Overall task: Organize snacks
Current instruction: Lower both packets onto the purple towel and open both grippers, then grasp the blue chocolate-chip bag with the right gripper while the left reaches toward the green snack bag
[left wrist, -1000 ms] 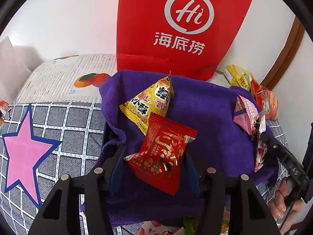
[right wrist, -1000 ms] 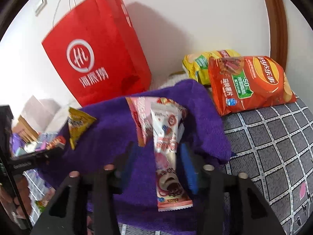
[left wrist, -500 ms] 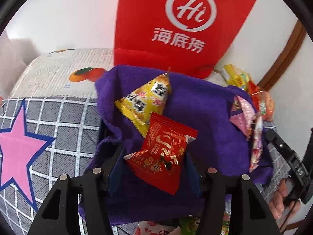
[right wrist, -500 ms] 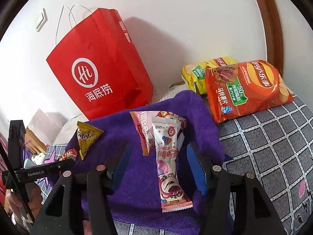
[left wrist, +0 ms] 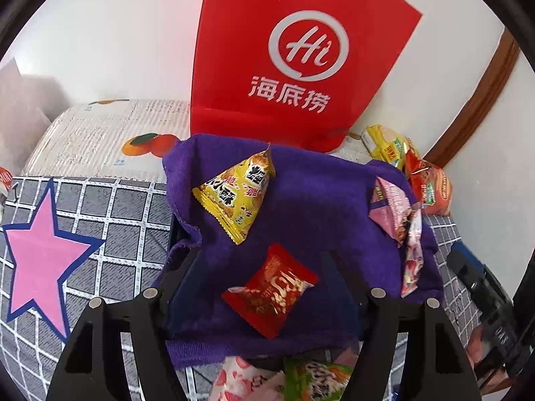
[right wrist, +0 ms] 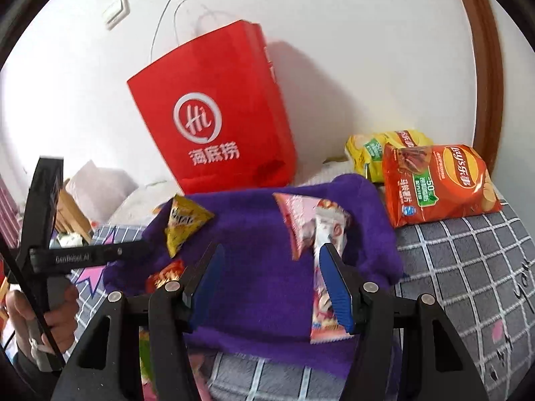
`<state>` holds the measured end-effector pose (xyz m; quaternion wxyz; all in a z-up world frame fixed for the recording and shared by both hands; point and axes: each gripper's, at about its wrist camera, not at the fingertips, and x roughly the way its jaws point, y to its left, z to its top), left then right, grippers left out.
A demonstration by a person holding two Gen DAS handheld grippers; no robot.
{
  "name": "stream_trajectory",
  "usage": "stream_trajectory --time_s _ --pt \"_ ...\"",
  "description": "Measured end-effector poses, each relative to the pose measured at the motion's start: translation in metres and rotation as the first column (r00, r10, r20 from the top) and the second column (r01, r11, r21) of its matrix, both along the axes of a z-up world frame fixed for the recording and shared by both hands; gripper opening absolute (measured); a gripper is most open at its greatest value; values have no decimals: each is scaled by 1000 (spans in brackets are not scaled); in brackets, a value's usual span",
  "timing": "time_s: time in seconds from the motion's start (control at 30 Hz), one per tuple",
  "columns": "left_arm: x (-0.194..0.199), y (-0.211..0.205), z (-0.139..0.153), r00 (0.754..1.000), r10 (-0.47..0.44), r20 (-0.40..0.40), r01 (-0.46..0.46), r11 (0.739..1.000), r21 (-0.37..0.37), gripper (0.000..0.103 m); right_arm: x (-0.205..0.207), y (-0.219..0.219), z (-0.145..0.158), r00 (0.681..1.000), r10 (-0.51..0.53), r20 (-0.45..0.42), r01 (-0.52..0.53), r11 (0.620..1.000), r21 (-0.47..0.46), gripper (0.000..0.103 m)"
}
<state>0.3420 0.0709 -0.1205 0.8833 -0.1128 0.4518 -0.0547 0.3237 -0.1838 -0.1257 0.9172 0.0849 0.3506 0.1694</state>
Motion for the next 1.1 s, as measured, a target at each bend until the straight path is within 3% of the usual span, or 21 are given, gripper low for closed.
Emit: stream_trajectory --time_s 0.17,0.3,0.47,0.6,0.8,0.9,1.1 --pt "-18 -5 7 999 -32 -17 32 999 1 70 -35 1 3 999 14 -50 -17 999 -47 59" --pt "-38 -8 9 997 -64 -35 65 997 44 70 -62 -9 -9 990 1 -144 -6 999 -36 59" --pt "-68 -13 8 994 -102 -50 107 988 110 70 -102 -17 -30 969 -55 -240 33 995 -93 59" --pt "-89 -15 4 992 -119 -47 124 982 140 70 -130 -21 -45 956 -51 -289 44 999 -31 59" --pt "-111 -13 -1 990 -121 -68 128 984 121 70 -152 -16 -61 938 -73 -339 88 996 29 60" --pt "-121 -8 2 991 -118 -60 124 986 110 70 -156 -6 -69 931 -87 -354 80 996 -34 60" --pt "-135 2 1 992 -111 -56 116 989 97 70 -160 17 -74 952 -138 -274 88 979 -186 60"
